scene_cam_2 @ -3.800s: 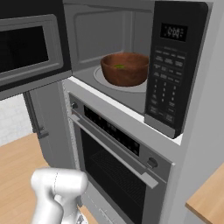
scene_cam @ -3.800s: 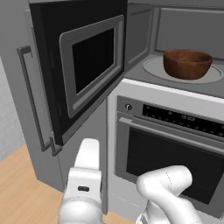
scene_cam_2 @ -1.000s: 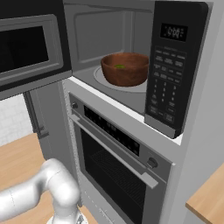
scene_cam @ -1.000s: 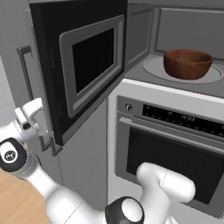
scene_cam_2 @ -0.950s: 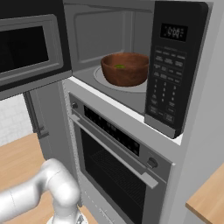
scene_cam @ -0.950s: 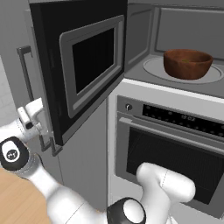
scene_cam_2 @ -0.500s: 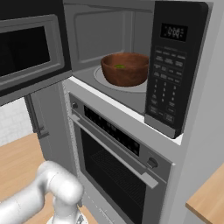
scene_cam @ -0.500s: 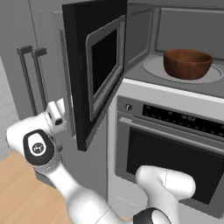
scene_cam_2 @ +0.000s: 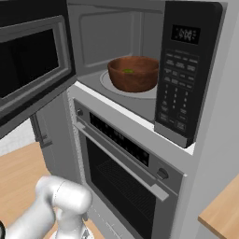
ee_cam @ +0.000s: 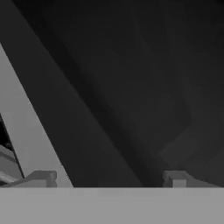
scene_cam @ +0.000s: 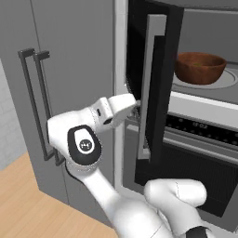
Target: Pick the lime from the sink and place it in the bowl. Then pick the bowl and place it in the microwave. Then close the microwave door and press the start button.
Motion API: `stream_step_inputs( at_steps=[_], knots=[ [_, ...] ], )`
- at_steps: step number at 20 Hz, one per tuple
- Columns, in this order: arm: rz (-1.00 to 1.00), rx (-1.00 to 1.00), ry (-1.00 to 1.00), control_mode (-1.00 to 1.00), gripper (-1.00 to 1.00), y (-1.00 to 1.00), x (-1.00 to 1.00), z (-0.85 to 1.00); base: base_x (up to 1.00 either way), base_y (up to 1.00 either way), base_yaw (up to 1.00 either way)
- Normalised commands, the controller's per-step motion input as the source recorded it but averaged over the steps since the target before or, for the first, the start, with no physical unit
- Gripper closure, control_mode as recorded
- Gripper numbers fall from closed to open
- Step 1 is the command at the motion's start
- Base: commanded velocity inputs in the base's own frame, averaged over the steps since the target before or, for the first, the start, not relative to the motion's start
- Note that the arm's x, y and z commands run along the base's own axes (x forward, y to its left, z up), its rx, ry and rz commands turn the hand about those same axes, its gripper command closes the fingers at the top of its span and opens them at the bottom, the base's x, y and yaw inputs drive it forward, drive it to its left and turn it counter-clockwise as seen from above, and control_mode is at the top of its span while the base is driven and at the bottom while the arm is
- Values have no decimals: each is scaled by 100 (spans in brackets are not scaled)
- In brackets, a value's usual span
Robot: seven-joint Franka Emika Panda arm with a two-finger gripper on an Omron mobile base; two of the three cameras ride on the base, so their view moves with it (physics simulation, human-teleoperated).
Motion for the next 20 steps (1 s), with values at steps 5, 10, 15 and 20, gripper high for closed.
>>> stream_step_inputs(
  at_steps=[5,10,15,20],
  knots=[
    [0,12,-1,-100,-100,-94,1,10,0,0,0],
    [0,12,0,-100,-100,-91,5,5,0,0,0],
    [0,12,-1,-100,-100,-69,34,2,0,0,0],
    [4,13,-15,-100,-100,-52,53,1,0,0,0]
  ],
)
